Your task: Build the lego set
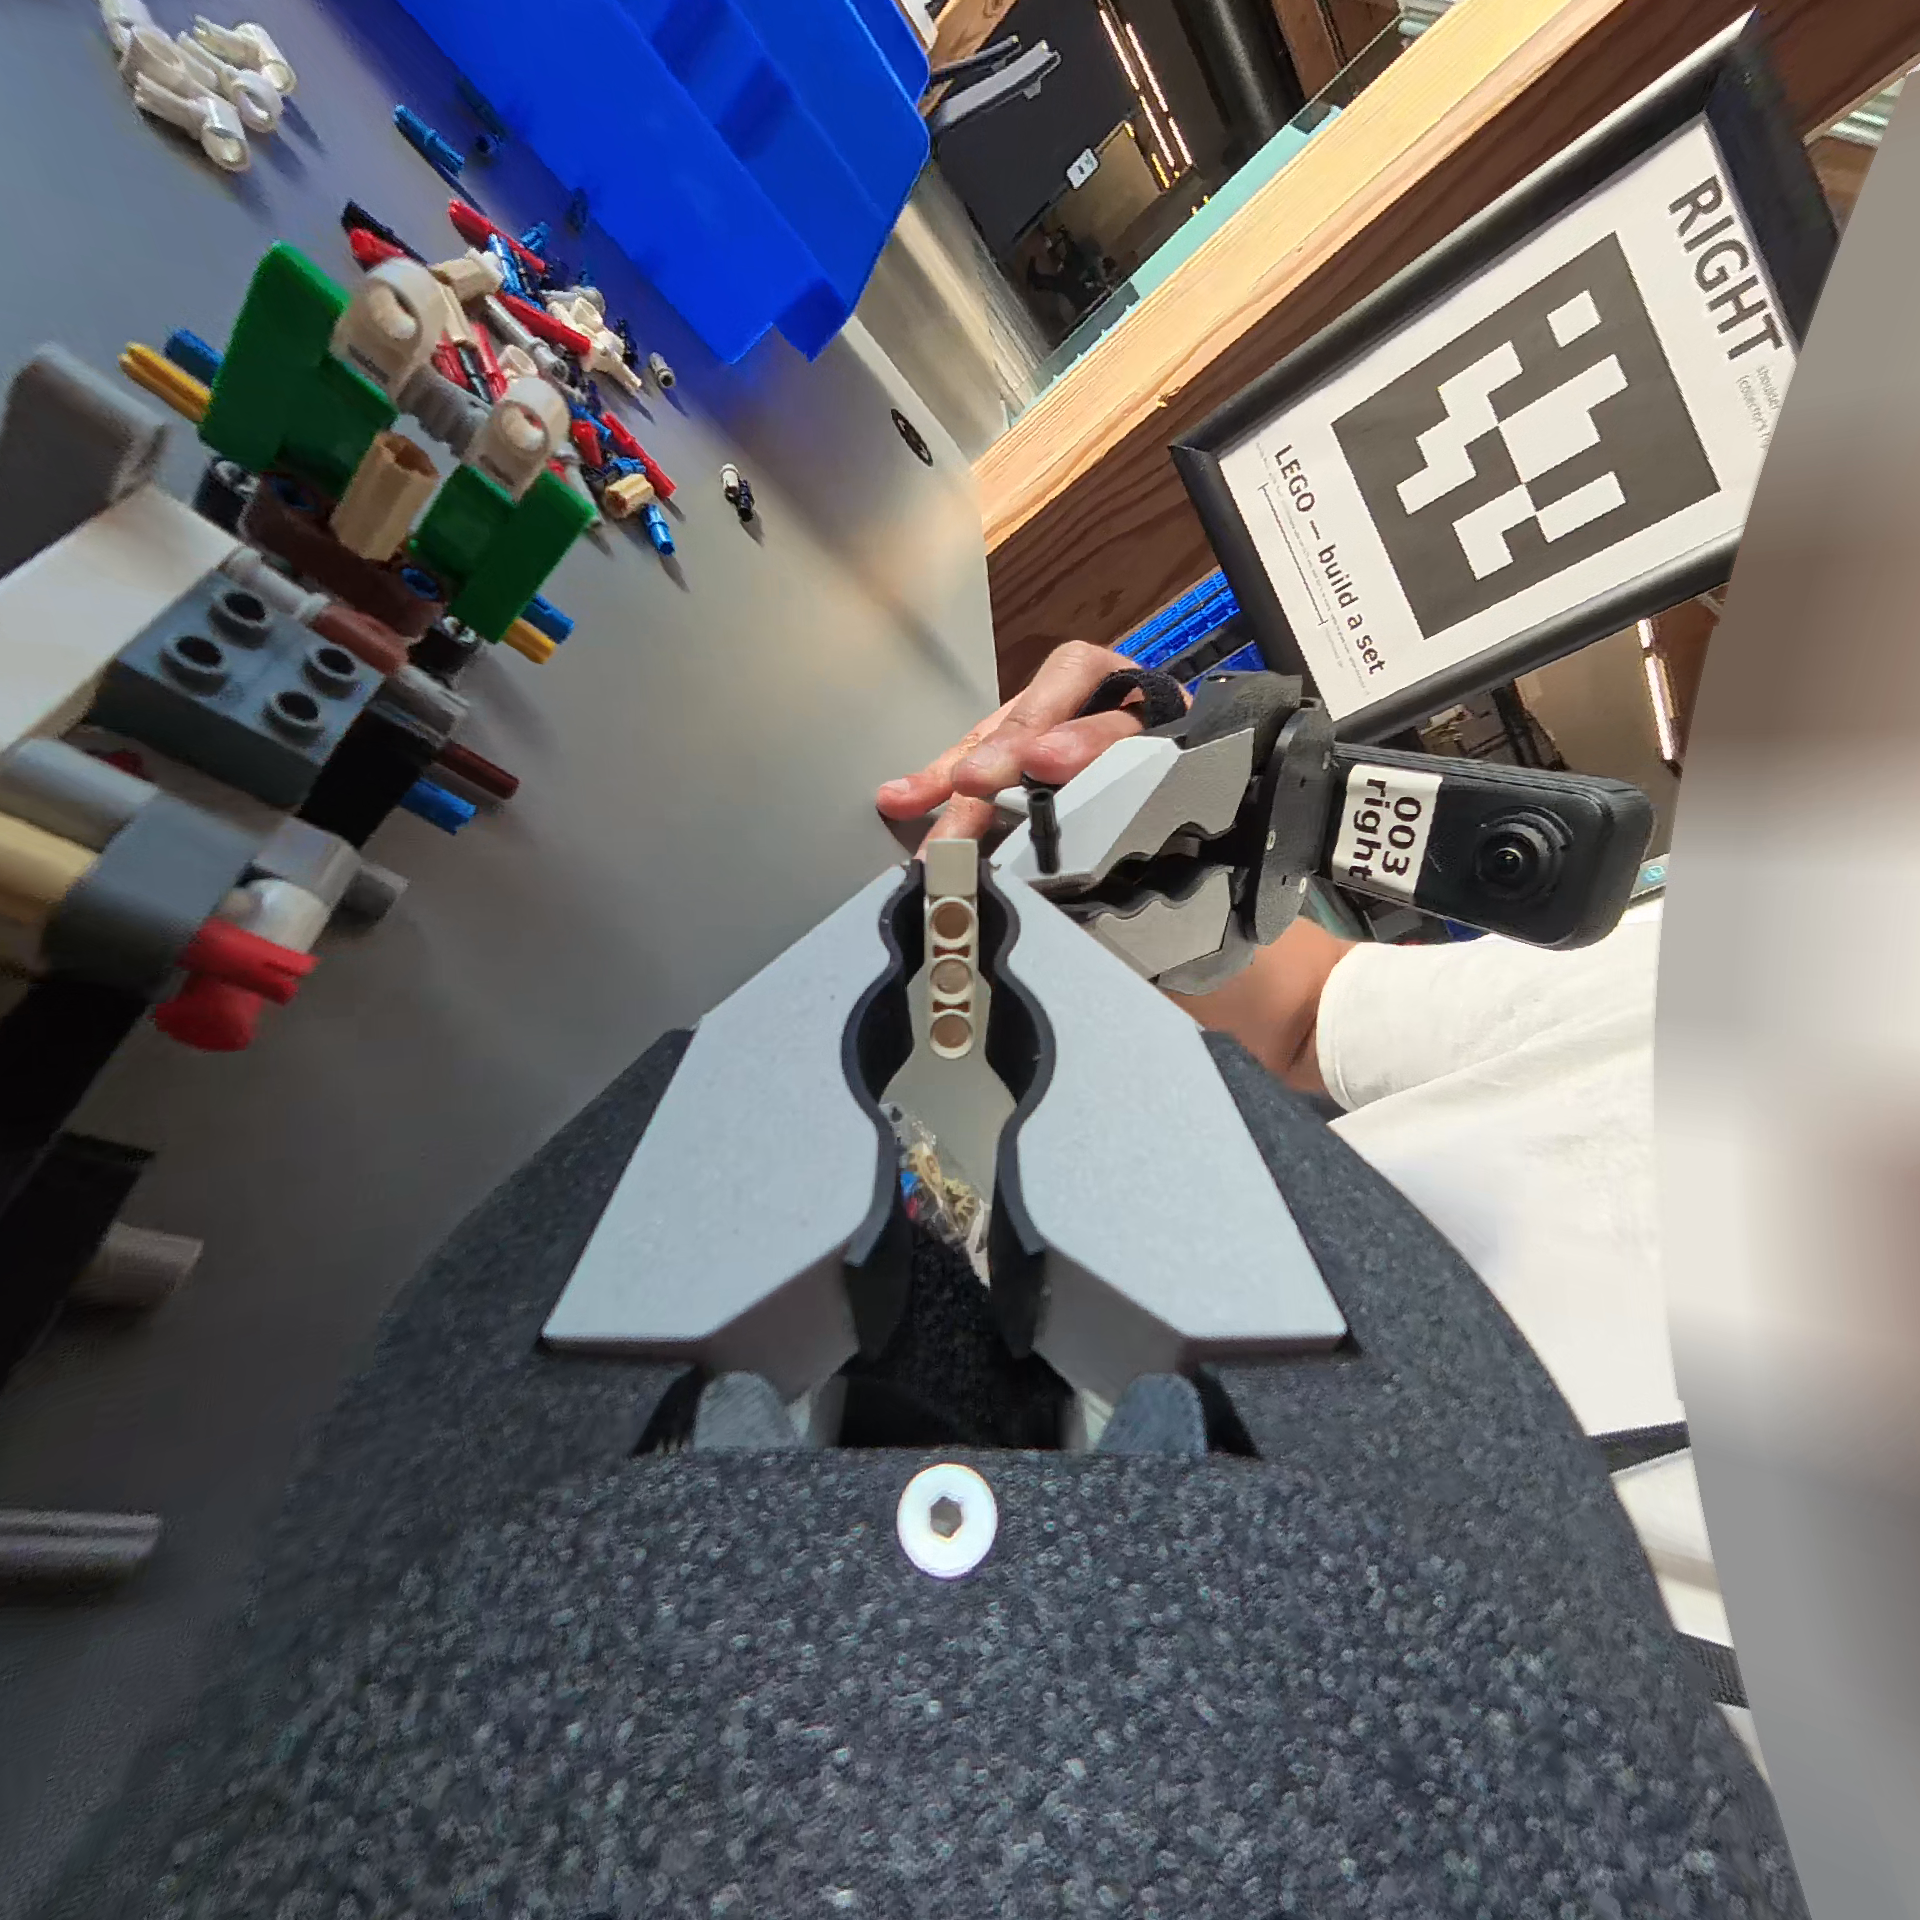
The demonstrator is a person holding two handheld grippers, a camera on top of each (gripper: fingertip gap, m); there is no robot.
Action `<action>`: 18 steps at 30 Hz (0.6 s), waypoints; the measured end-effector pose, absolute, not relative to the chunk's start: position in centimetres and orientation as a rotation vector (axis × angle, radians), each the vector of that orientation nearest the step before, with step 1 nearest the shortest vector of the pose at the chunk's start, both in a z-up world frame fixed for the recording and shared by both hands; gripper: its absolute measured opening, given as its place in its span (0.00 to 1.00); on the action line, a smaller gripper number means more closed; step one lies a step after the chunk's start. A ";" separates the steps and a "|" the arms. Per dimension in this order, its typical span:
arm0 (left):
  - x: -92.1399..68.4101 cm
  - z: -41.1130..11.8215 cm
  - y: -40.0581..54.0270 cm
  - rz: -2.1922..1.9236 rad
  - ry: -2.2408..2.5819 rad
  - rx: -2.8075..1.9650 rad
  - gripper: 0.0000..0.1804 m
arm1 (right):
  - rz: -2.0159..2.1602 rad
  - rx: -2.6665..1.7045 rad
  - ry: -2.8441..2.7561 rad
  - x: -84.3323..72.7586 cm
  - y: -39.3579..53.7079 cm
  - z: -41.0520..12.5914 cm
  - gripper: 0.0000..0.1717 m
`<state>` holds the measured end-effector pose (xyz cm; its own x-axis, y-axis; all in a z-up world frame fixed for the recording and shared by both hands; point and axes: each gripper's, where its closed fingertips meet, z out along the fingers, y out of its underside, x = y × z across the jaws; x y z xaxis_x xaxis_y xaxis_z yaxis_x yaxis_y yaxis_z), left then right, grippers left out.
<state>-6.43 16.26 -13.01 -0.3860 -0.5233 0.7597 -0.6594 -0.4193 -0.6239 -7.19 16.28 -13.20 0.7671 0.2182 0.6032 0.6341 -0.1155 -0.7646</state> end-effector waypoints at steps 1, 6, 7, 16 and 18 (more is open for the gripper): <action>-6.4 -13.2 16.2 1.927 -1.659 1.688 0.03 | -0.415 -1.691 -0.689 -7.2 16.3 -13.4 0.00; -6.3 -13.4 16.3 1.917 -1.663 1.712 0.03 | -0.418 -1.704 -0.691 -7.1 16.4 -13.5 0.00; -6.2 -13.4 16.6 1.924 -1.652 1.734 0.03 | -0.425 -1.713 -0.684 -7.0 16.5 -13.6 0.00; -6.3 -14.6 16.7 1.834 -1.705 1.781 0.03 | -0.374 -1.745 -0.472 -3.9 16.3 -12.4 0.00; -6.3 -14.4 16.7 1.836 -1.659 1.767 0.03 | -0.366 -1.744 -0.429 -3.2 16.2 -12.1 0.00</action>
<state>-6.25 16.74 -14.44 -0.3211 -0.5716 0.7551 -0.6937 -0.4009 -0.5984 -3.19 16.20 -12.08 0.8806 0.0876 0.4657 0.4737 -0.1903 -0.8599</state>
